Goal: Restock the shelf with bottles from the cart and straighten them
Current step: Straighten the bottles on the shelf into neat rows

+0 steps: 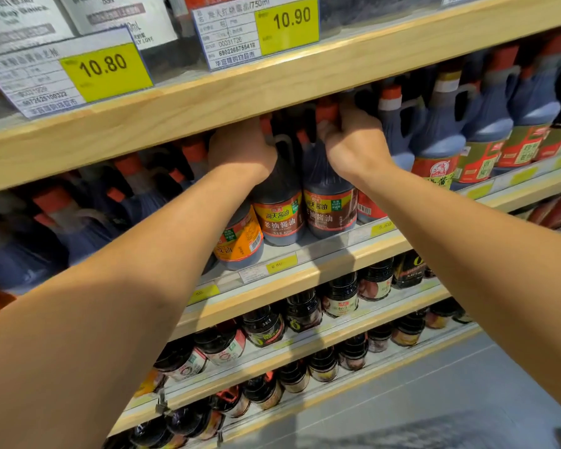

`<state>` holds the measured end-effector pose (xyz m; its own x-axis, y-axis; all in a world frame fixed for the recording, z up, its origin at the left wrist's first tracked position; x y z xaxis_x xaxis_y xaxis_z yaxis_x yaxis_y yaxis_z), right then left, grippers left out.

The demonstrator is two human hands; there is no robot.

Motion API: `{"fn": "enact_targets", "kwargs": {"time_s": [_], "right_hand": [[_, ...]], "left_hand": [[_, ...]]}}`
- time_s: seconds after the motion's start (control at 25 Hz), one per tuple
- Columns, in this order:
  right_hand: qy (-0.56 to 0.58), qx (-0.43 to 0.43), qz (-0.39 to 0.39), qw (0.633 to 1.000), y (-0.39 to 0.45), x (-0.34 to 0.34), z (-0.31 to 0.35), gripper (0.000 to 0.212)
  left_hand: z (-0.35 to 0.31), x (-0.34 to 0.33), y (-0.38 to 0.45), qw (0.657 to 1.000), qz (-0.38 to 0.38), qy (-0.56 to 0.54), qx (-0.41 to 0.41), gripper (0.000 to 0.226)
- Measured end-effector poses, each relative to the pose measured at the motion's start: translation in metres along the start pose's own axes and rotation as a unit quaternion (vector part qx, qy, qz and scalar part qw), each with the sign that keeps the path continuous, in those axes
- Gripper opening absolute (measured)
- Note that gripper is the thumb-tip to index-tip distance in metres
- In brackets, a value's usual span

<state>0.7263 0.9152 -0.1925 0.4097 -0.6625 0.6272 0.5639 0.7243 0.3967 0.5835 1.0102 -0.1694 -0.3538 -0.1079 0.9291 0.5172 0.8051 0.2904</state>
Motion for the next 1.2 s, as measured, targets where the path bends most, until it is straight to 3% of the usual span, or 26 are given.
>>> {"fn": "enact_targets", "kwargs": {"time_s": [0.68, 0.84, 1.04, 1.2], "right_hand": [[0.056, -0.012, -0.047, 0.997, -0.013, -0.002, 0.0, 0.034], [0.08, 0.001, -0.086, 0.993, -0.045, 0.008, 0.013, 0.04], [0.083, 0.069, -0.064, 0.992, -0.089, -0.01, 0.045, 0.025], [0.087, 0.1, -0.015, 0.991, -0.107, -0.044, 0.088, 0.026]], "left_hand": [[0.002, 0.007, -0.008, 1.0, 0.014, -0.005, -0.014, 0.047], [-0.003, 0.022, -0.045, 0.999, -0.024, -0.003, -0.044, 0.042], [0.04, 0.037, -0.125, 0.987, -0.114, -0.035, -0.105, 0.039], [0.105, 0.042, -0.151, 0.991, -0.116, -0.05, -0.039, 0.044]]}}
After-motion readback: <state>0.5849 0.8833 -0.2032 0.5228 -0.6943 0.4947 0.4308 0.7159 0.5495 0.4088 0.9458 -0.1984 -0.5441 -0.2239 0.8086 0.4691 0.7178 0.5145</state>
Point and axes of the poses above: each hand's wrist, its own y-axis towards the middle knuckle, its own x-axis out of the back of the hand, z = x × y, the point moved 8 cm from there along y, towards the middle knuckle, and after that the axes turned 6 degrees about z, right-handed, at the moved point
